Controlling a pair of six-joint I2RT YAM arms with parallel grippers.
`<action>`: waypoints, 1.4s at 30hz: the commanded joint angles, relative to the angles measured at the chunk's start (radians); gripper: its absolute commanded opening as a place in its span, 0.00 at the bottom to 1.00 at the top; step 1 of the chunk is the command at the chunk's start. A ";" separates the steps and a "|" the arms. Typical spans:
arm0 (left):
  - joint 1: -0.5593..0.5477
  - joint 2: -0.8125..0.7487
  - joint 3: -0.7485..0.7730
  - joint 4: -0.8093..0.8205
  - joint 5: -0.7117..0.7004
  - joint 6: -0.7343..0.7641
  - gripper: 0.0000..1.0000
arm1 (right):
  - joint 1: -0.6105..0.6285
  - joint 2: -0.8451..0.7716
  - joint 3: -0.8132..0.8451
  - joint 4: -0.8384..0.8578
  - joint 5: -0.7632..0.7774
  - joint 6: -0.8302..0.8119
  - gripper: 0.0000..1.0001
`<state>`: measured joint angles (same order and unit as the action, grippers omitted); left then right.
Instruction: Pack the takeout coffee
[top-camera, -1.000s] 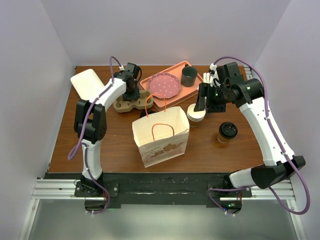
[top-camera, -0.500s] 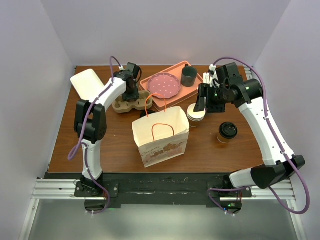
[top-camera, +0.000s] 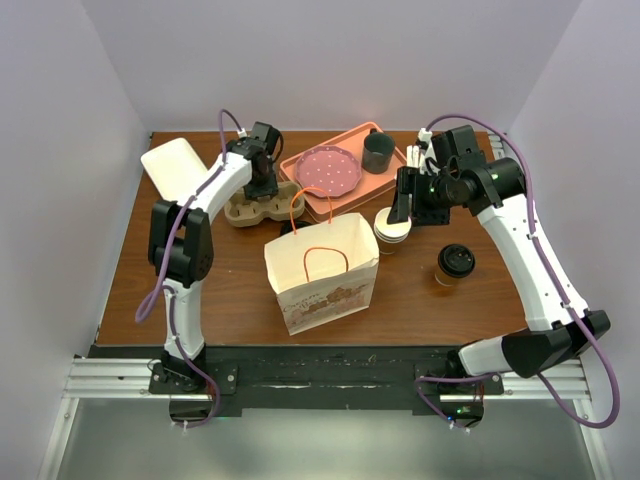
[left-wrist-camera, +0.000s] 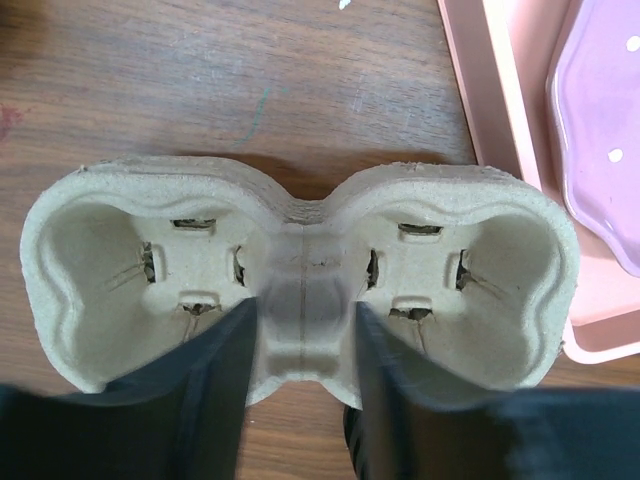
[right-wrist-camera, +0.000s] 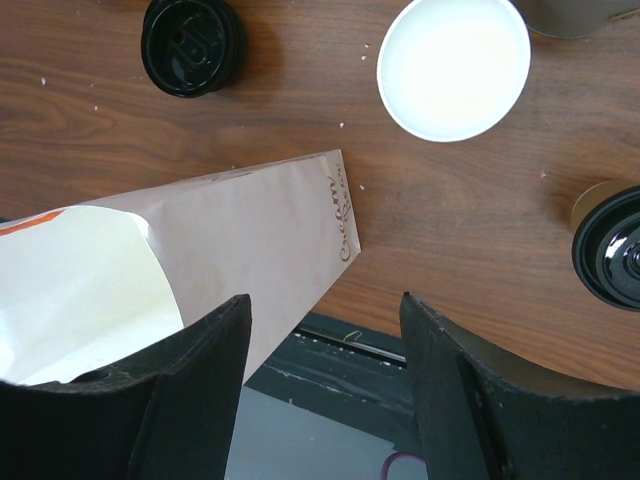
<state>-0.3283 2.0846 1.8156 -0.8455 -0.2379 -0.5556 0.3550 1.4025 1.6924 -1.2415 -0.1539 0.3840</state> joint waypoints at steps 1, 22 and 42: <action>0.003 -0.023 0.025 0.010 0.002 0.010 0.43 | 0.004 0.004 0.007 0.017 -0.030 -0.011 0.65; 0.003 -0.009 0.005 0.025 0.002 0.017 0.61 | 0.004 0.009 0.016 0.014 -0.032 -0.028 0.64; 0.003 0.000 -0.035 0.029 -0.026 0.013 0.57 | 0.004 0.018 0.009 0.022 -0.038 -0.030 0.64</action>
<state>-0.3283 2.0834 1.7916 -0.8333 -0.2432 -0.5556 0.3550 1.4208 1.6924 -1.2404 -0.1749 0.3656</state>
